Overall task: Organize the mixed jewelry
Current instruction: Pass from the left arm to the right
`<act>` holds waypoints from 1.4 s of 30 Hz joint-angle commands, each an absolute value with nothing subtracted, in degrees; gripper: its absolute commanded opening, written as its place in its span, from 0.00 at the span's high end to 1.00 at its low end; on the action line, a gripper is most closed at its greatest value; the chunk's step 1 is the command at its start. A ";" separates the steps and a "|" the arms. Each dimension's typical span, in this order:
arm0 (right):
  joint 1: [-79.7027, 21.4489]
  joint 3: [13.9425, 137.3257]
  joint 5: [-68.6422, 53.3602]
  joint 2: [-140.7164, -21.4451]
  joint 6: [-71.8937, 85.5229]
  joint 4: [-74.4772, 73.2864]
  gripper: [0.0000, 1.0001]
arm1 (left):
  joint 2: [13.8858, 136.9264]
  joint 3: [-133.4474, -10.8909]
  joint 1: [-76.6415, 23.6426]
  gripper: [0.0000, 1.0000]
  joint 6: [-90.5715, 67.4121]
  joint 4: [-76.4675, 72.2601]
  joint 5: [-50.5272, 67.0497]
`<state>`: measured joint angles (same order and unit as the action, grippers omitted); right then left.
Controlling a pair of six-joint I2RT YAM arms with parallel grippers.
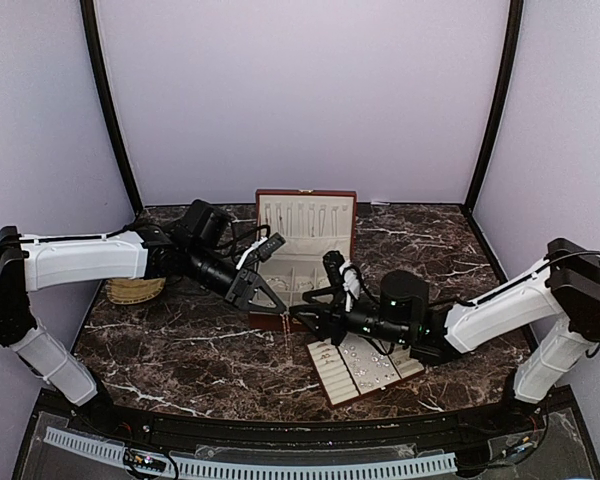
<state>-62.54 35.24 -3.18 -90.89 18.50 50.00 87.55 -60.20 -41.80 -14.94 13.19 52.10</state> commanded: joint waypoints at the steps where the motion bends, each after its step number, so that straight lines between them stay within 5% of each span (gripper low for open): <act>1: -63.75 36.65 -3.35 -92.42 18.03 52.97 0.49 | 86.61 -61.48 -42.05 1.00 -13.95 13.62 53.28; 26: -65.30 40.96 -1.58 -98.16 16.55 53.08 0.59 | 86.22 -61.32 -42.03 1.00 -14.72 12.42 53.43; 35: -65.30 41.43 1.34 -96.50 17.13 53.07 0.88 | 85.28 -60.32 -42.08 1.00 -13.78 11.94 51.70; 37: -65.30 40.96 3.03 -95.43 17.31 52.99 1.00 | 84.79 -59.97 -42.02 0.94 -13.06 11.72 50.53; 42: -65.24 40.50 6.68 -91.63 16.91 50.85 1.00 | 83.11 -60.60 -42.03 0.72 -11.43 11.34 45.94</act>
